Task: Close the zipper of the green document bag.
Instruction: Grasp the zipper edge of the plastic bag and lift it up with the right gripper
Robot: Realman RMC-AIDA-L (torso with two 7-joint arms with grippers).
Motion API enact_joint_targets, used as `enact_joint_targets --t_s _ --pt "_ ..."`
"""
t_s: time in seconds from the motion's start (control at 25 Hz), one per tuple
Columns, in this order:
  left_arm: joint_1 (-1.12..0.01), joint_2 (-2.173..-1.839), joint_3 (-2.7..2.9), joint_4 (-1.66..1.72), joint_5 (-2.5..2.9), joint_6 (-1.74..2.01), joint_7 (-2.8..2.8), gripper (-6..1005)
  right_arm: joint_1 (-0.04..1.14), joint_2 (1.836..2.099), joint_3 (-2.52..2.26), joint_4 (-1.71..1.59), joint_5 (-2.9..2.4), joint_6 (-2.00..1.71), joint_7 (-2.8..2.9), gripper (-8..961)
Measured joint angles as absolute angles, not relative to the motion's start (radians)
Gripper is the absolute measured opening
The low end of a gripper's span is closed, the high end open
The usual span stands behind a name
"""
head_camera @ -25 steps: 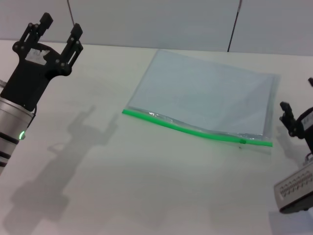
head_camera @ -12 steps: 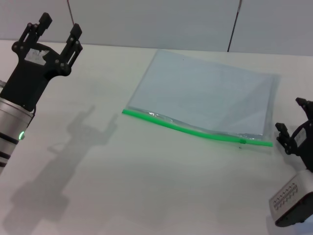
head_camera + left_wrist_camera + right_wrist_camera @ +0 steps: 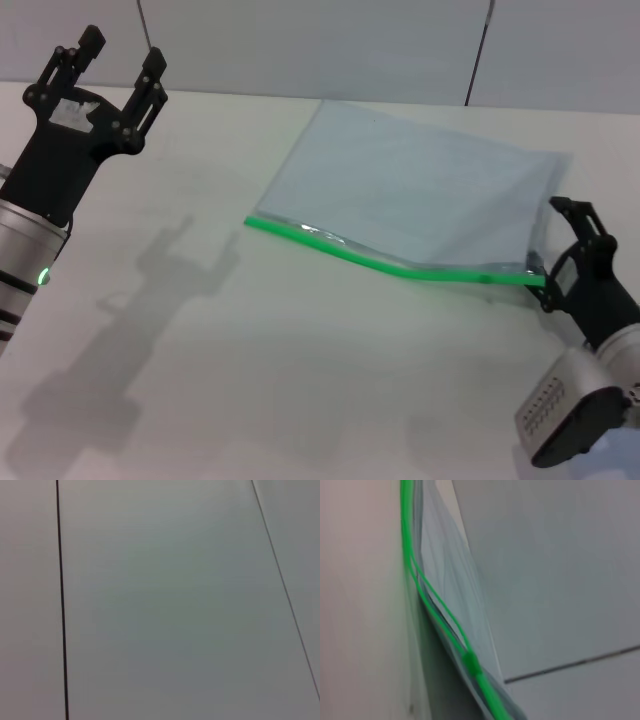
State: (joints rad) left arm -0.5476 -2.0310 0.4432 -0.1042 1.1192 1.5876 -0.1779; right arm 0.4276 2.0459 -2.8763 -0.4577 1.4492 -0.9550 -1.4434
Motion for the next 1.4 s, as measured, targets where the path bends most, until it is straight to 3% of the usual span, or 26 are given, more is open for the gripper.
enact_joint_targets --t_s 0.56,0.88,1.28,1.4 --pt "-0.549 -2.031 0.443 -0.104 1.118 1.586 -0.178 677 0.483 2.045 -2.876 -0.474 1.389 -0.885 -1.512 880" --pt "-0.549 -2.031 0.443 -0.104 1.118 1.586 -0.178 677 0.490 2.046 -2.876 -0.496 1.330 -0.877 -1.513 743" --pt "-0.550 -2.031 0.443 -0.104 1.118 1.586 -0.178 678 0.510 2.048 -2.876 -0.519 1.325 -0.816 -1.514 508" --pt "-0.549 -2.031 0.443 -0.104 1.118 1.586 -0.178 678 0.512 2.048 -2.876 -0.522 1.325 -0.815 -1.514 390"
